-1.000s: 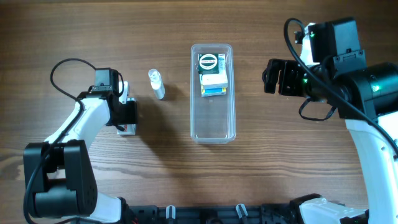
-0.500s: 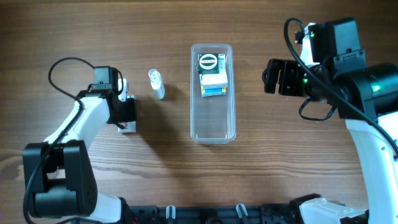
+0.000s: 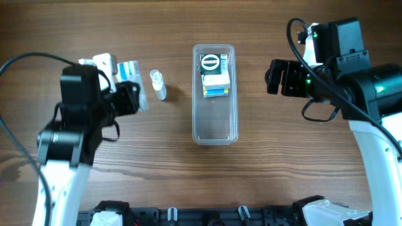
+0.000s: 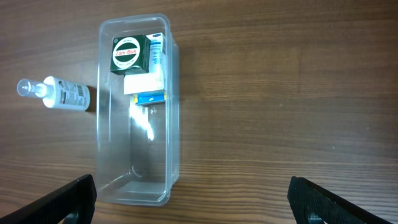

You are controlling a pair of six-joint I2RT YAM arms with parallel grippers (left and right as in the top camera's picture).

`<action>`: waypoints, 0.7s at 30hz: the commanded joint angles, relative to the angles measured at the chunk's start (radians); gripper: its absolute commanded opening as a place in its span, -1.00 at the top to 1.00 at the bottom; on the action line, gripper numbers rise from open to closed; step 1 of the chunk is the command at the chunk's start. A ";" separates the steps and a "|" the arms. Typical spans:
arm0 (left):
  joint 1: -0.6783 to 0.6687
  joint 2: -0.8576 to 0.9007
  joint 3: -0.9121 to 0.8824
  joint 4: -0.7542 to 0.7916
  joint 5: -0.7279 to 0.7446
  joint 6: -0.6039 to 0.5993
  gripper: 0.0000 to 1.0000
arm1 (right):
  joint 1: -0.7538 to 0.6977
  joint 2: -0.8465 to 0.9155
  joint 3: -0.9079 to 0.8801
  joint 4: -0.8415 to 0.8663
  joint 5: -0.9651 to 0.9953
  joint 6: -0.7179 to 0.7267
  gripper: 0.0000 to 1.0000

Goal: Pack container
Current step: 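Carry the Panadol box into the container and release it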

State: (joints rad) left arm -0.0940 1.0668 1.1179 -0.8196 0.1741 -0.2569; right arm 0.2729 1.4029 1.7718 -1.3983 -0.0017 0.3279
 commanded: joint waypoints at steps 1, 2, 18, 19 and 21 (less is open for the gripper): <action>-0.192 -0.089 0.016 0.034 0.039 -0.161 0.14 | -0.002 0.007 0.007 0.002 0.013 -0.013 -1.00; -0.265 -0.092 0.016 0.064 0.039 -0.191 0.15 | -0.002 0.007 0.007 0.002 0.013 -0.013 -0.99; -0.693 0.491 0.016 0.487 -0.024 -0.328 0.14 | -0.002 0.007 0.007 0.002 0.013 -0.013 -1.00; -0.693 0.503 0.016 0.482 -0.050 -0.328 0.14 | -0.002 0.007 0.007 0.002 0.012 -0.013 -0.99; -0.692 0.507 0.016 0.455 -0.116 -0.328 0.12 | -0.002 0.007 0.007 0.002 0.013 -0.013 -1.00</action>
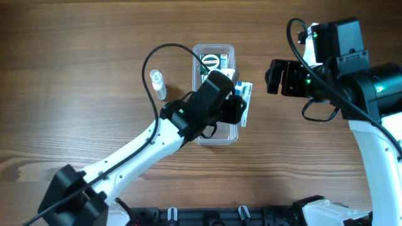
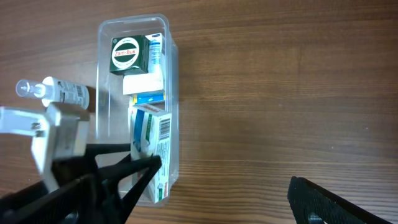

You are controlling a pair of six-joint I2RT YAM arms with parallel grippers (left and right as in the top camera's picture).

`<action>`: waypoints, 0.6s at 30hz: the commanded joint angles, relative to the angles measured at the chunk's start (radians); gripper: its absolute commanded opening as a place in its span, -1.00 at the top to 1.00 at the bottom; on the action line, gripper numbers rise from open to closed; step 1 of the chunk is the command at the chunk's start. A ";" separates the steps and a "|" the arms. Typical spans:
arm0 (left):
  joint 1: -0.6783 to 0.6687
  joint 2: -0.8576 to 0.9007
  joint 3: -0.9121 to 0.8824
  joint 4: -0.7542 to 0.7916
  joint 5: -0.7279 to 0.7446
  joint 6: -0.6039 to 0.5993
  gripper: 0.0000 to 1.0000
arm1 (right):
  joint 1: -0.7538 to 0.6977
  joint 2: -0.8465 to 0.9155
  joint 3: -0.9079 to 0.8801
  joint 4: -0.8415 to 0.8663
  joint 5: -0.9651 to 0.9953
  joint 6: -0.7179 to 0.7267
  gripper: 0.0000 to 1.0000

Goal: Pack container
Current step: 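Carry the Panadol box into the container and release it, then move the left gripper to the white spray bottle and grasp it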

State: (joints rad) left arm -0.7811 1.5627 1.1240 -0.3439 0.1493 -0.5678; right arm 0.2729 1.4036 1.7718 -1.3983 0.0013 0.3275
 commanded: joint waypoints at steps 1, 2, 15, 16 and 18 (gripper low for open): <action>-0.005 0.011 0.010 -0.046 -0.136 -0.018 0.12 | -0.002 0.006 0.007 0.002 0.009 -0.013 -0.99; -0.005 0.011 0.010 -0.068 -0.167 -0.022 0.12 | -0.002 0.006 0.007 0.002 0.010 -0.012 -0.99; -0.009 0.042 0.010 -0.169 -0.120 -0.181 0.02 | -0.002 0.006 0.007 0.002 0.009 -0.013 -0.99; -0.009 0.042 0.010 -0.169 -0.116 -0.181 0.01 | -0.002 0.006 0.007 0.002 0.010 -0.013 -1.00; -0.009 0.042 0.010 -0.165 -0.116 -0.181 -0.02 | -0.002 0.006 0.007 0.002 0.010 -0.013 -0.99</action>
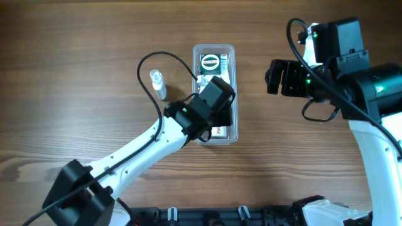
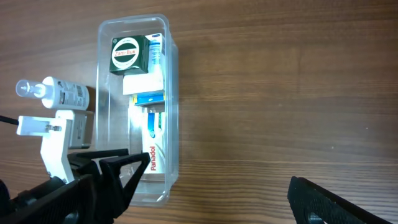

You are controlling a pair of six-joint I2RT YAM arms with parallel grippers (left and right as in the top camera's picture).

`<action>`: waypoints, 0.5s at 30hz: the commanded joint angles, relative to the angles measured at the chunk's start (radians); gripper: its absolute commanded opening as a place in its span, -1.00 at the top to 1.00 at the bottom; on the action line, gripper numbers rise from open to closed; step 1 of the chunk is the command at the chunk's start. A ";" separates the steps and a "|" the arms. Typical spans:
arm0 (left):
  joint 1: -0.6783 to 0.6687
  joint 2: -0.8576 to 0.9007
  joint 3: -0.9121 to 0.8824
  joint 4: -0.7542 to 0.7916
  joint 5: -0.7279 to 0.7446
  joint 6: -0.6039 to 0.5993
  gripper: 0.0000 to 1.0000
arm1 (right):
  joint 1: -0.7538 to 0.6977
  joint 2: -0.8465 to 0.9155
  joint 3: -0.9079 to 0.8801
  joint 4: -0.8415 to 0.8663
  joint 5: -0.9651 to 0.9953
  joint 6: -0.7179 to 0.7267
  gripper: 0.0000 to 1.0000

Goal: Pack container
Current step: 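Move the left gripper to the white spray bottle and grasp it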

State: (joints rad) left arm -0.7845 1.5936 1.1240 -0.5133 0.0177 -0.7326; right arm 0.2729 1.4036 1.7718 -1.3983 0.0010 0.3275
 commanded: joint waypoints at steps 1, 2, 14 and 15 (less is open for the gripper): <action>-0.005 0.011 0.010 0.014 0.016 -0.016 -0.03 | -0.002 0.006 0.007 0.002 0.010 -0.013 -0.99; -0.004 0.004 0.013 0.027 0.015 -0.016 -0.03 | -0.002 0.006 0.007 0.002 0.010 -0.013 -1.00; 0.349 -0.038 0.468 -0.533 -0.123 0.212 -0.79 | -0.002 0.006 0.007 0.002 0.010 -0.013 -0.99; 0.423 -0.030 0.467 -0.548 -0.096 0.253 -0.78 | -0.002 0.006 0.007 0.002 0.010 -0.013 -1.00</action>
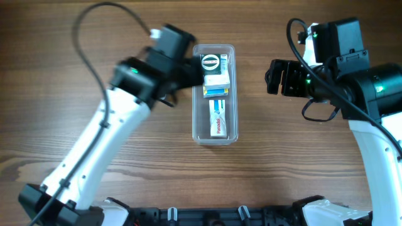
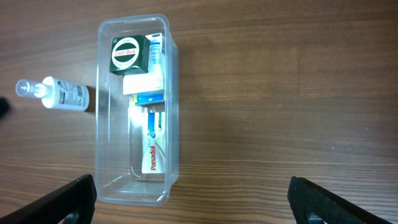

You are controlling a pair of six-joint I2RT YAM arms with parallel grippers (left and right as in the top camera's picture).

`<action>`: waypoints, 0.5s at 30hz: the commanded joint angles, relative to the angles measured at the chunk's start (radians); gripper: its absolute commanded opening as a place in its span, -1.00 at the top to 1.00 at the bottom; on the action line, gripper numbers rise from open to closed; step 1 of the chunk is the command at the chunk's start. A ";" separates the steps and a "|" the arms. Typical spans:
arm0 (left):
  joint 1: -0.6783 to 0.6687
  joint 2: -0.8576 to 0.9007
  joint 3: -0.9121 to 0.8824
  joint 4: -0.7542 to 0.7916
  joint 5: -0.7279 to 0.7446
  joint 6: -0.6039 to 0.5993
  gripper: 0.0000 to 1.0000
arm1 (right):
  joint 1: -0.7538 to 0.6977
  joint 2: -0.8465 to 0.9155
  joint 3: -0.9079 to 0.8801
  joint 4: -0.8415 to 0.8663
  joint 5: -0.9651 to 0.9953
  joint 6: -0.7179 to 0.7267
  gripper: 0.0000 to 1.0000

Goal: Pack container
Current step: 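Move the left gripper to the white spray bottle and grasp it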

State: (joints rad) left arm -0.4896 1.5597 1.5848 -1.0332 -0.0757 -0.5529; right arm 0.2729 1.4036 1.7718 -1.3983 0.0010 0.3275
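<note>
A clear plastic container point(image 1: 196, 94) stands mid-table. Inside lie a green Zam-Buk box point(image 1: 212, 62), a white-and-blue box point(image 1: 217, 85) and a Panadol box point(image 1: 218, 118), which also shows in the right wrist view point(image 2: 153, 151). A small spray bottle point(image 2: 61, 93) lies left of the container; the left arm hides it from overhead. My left gripper point(image 1: 190, 72) is blurred above the container's upper left edge, and its jaws cannot be read. My right gripper point(image 1: 279, 76) hangs to the right of the container, wide open and empty point(image 2: 193, 205).
Brown wooden tabletop point(image 1: 301, 163) all around. The left arm's white links point(image 1: 94, 150) cross the left half of the table from the front edge. The right arm point(image 1: 370, 94) stands at the right edge.
My left arm has left the container's lower half and is now up at its upper left. The Panadol box lies uncovered in the container. The right arm is unchanged.
First my left gripper sat at the far left beside a blue-and-white box, the container holding two boxes. Then it held that box over the container's right rim. Later it was low inside with the Panadol box lying flat. Now the box rests there alone.
</note>
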 commanded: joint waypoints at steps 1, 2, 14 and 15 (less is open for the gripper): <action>0.176 0.013 0.006 -0.034 0.054 0.100 -0.78 | -0.002 0.006 0.007 0.002 0.010 -0.013 -0.99; 0.220 0.030 0.006 -0.035 0.120 0.126 -0.82 | -0.002 0.006 0.007 0.002 0.010 -0.013 -1.00; 0.277 0.278 0.006 -0.037 0.164 0.240 -0.77 | -0.002 0.006 0.007 0.002 0.010 -0.013 -0.99; 0.277 0.296 0.006 -0.037 0.161 0.259 -0.76 | -0.002 0.006 0.007 0.002 0.010 -0.013 -1.00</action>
State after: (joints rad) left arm -0.2165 1.8095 1.5852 -1.0698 0.0769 -0.3561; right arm 0.2729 1.4036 1.7718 -1.3983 0.0013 0.3275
